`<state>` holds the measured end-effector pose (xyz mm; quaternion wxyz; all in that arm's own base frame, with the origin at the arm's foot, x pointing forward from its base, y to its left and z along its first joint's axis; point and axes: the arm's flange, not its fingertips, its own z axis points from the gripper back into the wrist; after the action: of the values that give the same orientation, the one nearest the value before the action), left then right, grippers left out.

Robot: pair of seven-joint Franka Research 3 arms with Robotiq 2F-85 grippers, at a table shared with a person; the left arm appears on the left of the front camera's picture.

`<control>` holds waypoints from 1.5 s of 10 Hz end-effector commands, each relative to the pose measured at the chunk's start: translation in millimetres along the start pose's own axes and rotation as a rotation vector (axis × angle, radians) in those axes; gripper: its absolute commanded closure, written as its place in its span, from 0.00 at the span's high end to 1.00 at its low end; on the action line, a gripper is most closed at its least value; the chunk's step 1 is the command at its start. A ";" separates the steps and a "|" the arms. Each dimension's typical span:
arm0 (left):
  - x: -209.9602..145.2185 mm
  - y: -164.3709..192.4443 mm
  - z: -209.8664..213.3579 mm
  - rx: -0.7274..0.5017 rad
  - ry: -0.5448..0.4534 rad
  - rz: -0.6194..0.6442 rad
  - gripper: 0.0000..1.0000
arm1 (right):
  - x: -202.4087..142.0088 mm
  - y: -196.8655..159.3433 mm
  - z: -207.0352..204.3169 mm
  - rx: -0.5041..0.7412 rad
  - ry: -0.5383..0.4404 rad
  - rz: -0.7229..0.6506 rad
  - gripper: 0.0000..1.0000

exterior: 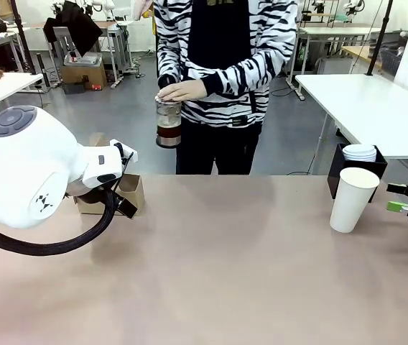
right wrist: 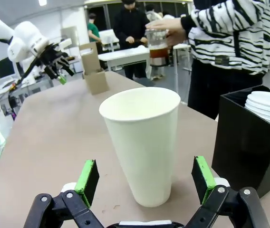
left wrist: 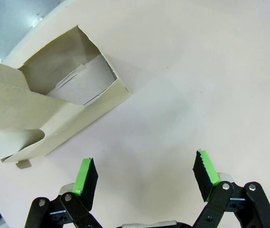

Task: Pour a drink into a cup and package it in a carrier.
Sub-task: Pick up the 600 ml Paper Cup and place it in the middle top area of the table.

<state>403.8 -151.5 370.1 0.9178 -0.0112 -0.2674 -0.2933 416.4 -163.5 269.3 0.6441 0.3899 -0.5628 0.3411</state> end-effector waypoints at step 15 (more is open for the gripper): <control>-0.1 -0.2 0.4 -0.001 -0.001 0.000 1.00 | -37.0 -25.2 -100.1 0.113 -0.012 0.003 1.00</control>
<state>403.8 -151.6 370.1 0.9178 -0.0111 -0.2673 -0.2934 473.7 -89.7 223.8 0.6243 0.4371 -0.5353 0.3643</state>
